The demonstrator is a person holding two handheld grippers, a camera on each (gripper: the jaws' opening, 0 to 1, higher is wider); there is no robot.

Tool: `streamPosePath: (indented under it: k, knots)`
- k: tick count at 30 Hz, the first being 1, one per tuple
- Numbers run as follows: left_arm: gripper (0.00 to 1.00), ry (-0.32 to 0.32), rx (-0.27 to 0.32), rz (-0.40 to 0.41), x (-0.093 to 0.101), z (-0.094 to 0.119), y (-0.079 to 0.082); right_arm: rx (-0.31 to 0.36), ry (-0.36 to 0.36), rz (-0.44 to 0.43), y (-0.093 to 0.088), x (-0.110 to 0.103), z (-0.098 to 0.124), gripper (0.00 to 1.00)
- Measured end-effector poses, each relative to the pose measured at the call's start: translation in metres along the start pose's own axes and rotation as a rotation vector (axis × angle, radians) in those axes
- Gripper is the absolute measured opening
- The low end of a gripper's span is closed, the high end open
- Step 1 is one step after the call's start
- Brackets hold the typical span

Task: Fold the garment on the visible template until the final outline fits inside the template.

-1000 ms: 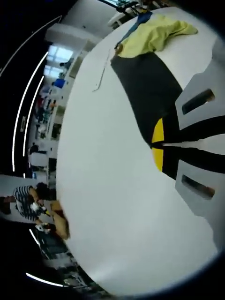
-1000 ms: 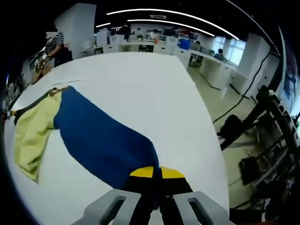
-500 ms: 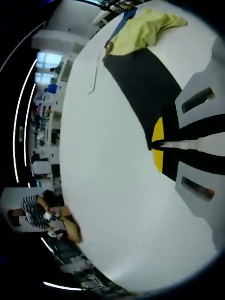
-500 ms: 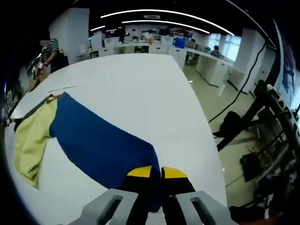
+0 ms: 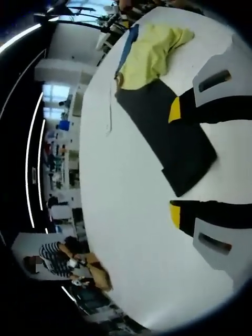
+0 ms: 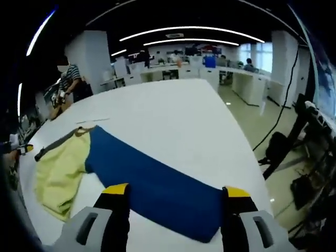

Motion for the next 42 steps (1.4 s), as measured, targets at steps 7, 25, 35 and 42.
streamPosePath:
  k: [7,25,35,42]
  knots:
    - [0.78,-0.079,0.042,-0.039,0.017,0.013,0.001,-0.011,0.116,0.054,-0.003,-0.04,0.008,0.89]
    - [0.97,-0.238,0.133,-0.11,0.078,0.051,0.008,-0.08,0.419,0.202,-0.013,-0.163,0.02,0.98]
    - [0.99,-0.335,0.159,-0.146,0.107,0.066,0.006,-0.126,0.6,0.282,-0.03,-0.246,0.019,0.96]
    - [0.98,-0.389,0.172,-0.163,0.129,0.078,0.001,-0.153,0.673,0.347,-0.046,-0.291,0.015,0.92]
Point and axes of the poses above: the point that each gripper's makers call its tool centre point, and the gripper's own axes: z roughly backward along the fingers, x roughly to its right, y roughly out of its top, the point moved 9 cm from there along z, roughly backward along the fingers, and after that the axes turned 10 degrees about -z, right-handed, at the moved point
